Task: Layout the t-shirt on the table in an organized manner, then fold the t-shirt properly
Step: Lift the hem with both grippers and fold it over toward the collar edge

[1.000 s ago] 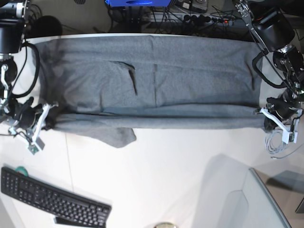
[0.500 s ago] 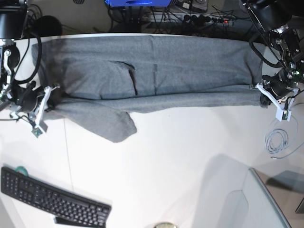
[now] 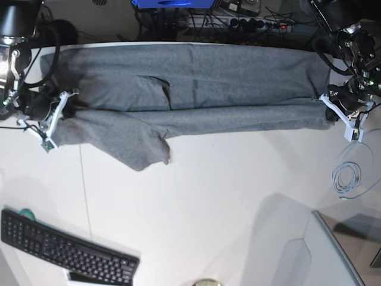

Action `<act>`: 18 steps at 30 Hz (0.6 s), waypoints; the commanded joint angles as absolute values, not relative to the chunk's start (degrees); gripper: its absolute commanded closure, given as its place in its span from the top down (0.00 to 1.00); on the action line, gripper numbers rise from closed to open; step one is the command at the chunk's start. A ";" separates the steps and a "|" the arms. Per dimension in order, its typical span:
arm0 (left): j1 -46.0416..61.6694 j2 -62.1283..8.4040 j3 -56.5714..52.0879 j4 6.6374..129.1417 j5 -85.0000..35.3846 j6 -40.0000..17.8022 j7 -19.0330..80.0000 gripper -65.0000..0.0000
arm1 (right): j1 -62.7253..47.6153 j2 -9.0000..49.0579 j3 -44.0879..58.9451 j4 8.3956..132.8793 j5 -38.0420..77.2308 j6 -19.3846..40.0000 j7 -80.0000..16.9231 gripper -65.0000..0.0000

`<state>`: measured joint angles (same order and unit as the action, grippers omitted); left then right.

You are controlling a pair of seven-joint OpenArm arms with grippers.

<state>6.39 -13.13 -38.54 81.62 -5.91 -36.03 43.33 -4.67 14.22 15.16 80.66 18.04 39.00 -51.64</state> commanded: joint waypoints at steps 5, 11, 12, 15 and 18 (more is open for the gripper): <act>8.48 -13.93 -36.88 82.51 -6.11 -35.74 42.24 0.00 | -4.26 13.93 15.60 81.36 18.51 39.08 -50.86 0.00; 8.84 -13.93 -37.32 79.52 -6.02 -35.38 39.60 0.00 | -4.35 13.58 15.34 81.19 18.51 38.99 -50.86 0.00; 8.84 -13.93 -37.32 78.81 -5.85 -35.38 39.25 0.00 | -4.35 13.49 15.34 80.48 18.51 38.90 -50.86 0.00; 8.84 -13.85 -36.88 77.58 -5.76 -35.38 38.20 0.00 | -4.00 13.49 15.52 77.67 18.51 38.90 -50.86 0.00; 8.84 -13.85 -36.88 77.14 -5.67 -35.38 38.20 0.00 | -3.91 13.49 15.60 76.62 18.51 38.90 -50.77 0.01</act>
<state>9.21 -12.84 -36.64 76.38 -5.41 -35.79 39.35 -4.73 12.93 15.18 75.70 17.82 38.92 -51.29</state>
